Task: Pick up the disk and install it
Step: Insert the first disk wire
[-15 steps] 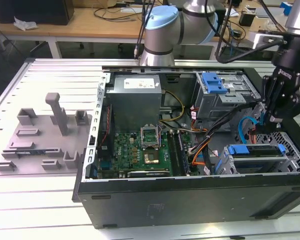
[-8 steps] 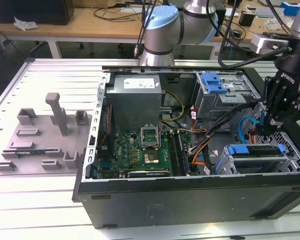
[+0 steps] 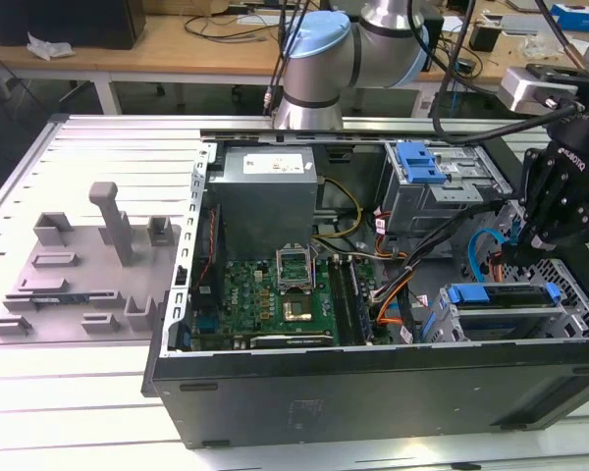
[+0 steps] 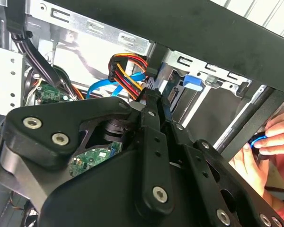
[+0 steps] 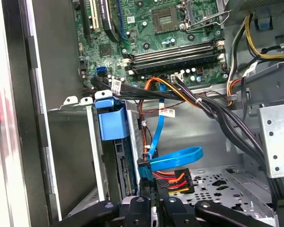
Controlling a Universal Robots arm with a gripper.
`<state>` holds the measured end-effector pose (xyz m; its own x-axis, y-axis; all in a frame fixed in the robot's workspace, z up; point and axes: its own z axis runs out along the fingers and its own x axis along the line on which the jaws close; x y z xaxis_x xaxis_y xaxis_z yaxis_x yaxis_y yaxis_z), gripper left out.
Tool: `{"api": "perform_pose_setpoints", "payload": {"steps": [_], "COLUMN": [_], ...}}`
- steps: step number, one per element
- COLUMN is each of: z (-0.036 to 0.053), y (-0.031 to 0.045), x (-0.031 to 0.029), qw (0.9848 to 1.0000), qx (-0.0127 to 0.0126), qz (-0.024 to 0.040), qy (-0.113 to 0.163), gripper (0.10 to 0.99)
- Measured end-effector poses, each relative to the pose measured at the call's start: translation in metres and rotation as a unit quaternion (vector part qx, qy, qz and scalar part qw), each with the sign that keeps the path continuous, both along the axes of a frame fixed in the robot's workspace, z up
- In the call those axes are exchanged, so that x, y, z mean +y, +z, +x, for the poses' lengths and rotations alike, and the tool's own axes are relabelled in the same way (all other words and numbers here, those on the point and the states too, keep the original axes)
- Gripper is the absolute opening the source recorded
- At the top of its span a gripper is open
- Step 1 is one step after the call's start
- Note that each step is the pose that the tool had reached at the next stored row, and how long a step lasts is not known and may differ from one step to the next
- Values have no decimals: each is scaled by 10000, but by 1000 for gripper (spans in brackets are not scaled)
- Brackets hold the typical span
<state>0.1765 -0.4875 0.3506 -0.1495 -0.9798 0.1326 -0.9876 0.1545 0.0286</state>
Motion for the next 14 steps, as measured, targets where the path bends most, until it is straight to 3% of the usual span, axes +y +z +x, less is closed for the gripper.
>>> {"api": "perform_pose_setpoints", "payload": {"steps": [14], "z": [-25], "y": [57], "x": [-164], "qw": [9994], "qx": [-52], "qz": [265], "qy": [201], "gripper": [169]}}
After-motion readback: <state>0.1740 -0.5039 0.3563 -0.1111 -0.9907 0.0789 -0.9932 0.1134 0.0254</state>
